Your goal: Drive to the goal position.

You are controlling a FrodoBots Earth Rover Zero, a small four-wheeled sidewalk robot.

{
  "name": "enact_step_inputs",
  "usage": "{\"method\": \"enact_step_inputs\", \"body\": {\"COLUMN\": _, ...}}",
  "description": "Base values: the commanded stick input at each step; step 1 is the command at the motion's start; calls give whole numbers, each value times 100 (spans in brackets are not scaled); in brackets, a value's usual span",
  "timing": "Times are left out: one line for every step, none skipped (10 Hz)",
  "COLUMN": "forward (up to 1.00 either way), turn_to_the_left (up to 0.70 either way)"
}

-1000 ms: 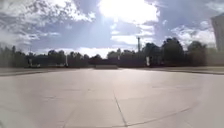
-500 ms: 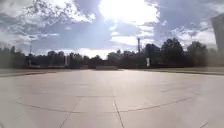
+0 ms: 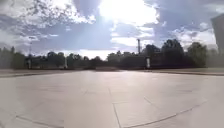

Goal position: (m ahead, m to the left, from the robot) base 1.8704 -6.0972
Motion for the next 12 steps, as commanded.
{"method": "enact_step_inputs", "body": {"forward": 67, "turn_to_the_left": -1}}
{"method": "enact_step_inputs", "body": {"forward": 60, "turn_to_the_left": -1}}
{"method": "enact_step_inputs", "body": {"forward": 58, "turn_to_the_left": -1}}
{"method": "enact_step_inputs", "body": {"forward": 57, "turn_to_the_left": -1}}
{"method": "enact_step_inputs", "body": {"forward": 57, "turn_to_the_left": -1}}
{"method": "enact_step_inputs", "body": {"forward": 57, "turn_to_the_left": -1}}
{"method": "enact_step_inputs", "body": {"forward": 55, "turn_to_the_left": -1}}
{"method": "enact_step_inputs", "body": {"forward": 55, "turn_to_the_left": -1}}
{"method": "enact_step_inputs", "body": {"forward": 55, "turn_to_the_left": -1}}
{"method": "enact_step_inputs", "body": {"forward": 55, "turn_to_the_left": -1}}
{"method": "enact_step_inputs", "body": {"forward": 55, "turn_to_the_left": -1}}
{"method": "enact_step_inputs", "body": {"forward": 54, "turn_to_the_left": -1}}
